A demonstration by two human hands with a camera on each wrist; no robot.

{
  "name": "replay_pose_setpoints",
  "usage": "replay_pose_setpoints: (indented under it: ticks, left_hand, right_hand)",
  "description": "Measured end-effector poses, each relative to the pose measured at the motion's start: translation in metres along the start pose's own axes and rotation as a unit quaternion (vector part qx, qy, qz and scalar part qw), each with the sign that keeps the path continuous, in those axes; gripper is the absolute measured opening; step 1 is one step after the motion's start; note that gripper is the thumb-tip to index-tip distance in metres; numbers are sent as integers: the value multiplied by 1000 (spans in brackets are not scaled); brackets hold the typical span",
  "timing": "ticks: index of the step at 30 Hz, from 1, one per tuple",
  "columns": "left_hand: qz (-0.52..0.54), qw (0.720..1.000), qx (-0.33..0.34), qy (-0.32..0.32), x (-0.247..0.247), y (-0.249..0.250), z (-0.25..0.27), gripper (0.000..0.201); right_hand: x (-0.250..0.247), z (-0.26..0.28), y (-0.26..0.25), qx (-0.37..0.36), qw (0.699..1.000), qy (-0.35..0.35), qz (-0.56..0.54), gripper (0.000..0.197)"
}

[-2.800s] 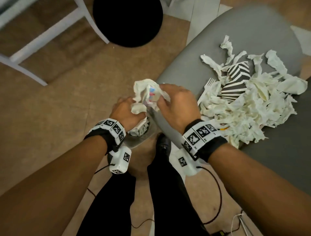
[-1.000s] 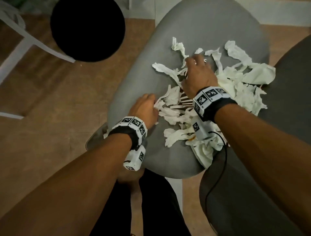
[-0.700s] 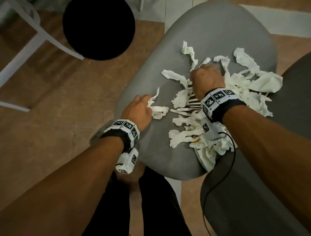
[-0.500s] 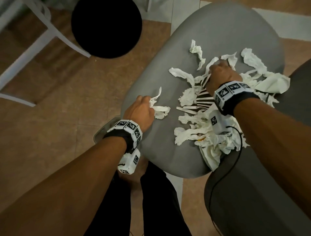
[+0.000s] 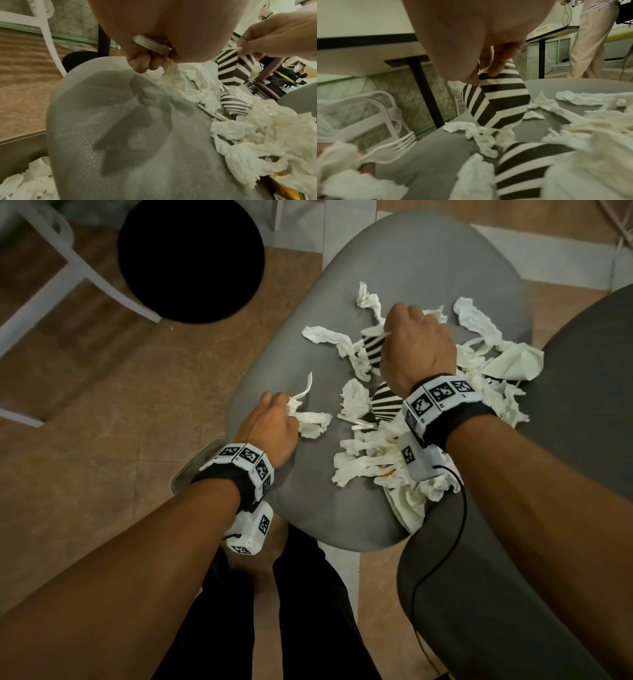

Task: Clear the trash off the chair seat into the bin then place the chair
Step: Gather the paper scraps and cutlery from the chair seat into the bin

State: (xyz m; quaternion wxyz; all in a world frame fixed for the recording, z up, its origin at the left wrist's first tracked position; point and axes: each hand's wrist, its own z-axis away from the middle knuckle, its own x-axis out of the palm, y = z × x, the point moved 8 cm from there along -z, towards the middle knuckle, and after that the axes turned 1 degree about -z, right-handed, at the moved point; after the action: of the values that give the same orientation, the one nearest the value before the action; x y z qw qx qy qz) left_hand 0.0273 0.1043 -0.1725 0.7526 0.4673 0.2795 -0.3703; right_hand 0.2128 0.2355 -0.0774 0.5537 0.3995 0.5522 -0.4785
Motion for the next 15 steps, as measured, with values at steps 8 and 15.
replay_pose_setpoints:
  ticks: [8, 15]
  left_hand:
    - [95, 993, -57, 49, -34, -62, 44, 6]
    - [131, 970, -177, 99, -45, -192, 107, 10]
  right_hand:
    - [-6, 44, -83, 49, 970, 24, -239, 15]
    - [79, 125, -243, -34, 909, -172, -379, 9]
